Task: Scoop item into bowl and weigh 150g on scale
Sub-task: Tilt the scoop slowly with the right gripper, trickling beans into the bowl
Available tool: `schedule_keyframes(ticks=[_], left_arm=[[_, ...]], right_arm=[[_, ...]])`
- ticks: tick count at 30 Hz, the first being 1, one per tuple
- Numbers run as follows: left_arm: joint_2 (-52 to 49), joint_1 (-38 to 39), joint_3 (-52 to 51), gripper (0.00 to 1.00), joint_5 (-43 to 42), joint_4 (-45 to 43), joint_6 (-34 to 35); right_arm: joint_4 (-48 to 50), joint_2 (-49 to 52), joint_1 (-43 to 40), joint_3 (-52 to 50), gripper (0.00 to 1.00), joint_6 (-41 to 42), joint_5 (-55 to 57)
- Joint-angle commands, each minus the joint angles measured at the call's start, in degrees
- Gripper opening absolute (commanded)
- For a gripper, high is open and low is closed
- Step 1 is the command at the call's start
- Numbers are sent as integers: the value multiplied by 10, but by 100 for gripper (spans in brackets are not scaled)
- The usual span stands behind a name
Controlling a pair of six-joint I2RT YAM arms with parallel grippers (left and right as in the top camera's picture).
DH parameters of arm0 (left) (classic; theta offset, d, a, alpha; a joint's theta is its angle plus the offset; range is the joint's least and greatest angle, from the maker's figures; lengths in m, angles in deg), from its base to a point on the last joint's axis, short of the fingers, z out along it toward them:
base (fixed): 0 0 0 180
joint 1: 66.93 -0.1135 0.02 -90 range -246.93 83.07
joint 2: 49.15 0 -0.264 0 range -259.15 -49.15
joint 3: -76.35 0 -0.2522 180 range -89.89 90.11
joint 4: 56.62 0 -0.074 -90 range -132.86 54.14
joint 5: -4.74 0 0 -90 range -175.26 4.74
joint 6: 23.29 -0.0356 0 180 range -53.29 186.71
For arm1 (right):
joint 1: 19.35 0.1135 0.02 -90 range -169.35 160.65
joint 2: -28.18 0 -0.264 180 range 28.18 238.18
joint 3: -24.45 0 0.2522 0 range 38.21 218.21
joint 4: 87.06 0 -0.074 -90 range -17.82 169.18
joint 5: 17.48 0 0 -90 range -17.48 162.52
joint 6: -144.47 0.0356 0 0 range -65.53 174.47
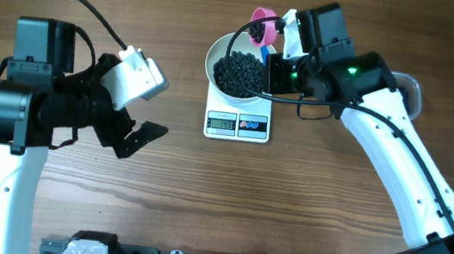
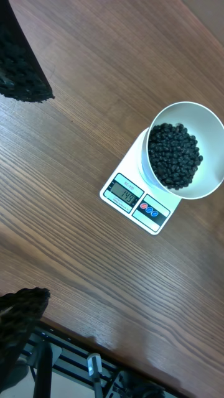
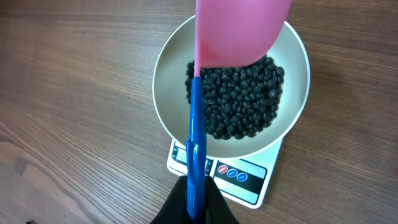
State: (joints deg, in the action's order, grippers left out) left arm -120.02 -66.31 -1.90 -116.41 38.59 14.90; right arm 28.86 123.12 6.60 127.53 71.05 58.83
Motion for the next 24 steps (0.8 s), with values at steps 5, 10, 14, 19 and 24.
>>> schedule_keyframes(ticks=[5, 10, 14, 19, 24], left_arm=[[2, -4, 8, 100, 0, 0, -9], [2, -4, 8, 100, 0, 0, -9], [2, -4, 8, 100, 0, 0, -9], [2, -4, 8, 100, 0, 0, -9], [2, -4, 8, 100, 0, 0, -9]], right_arm=[[2, 5, 2, -1, 4, -9, -10], [2, 5, 2, -1, 4, -9, -10], [2, 5, 2, -1, 4, -9, -10], [2, 5, 2, -1, 4, 2, -10], [2, 5, 2, -1, 4, 17, -14]])
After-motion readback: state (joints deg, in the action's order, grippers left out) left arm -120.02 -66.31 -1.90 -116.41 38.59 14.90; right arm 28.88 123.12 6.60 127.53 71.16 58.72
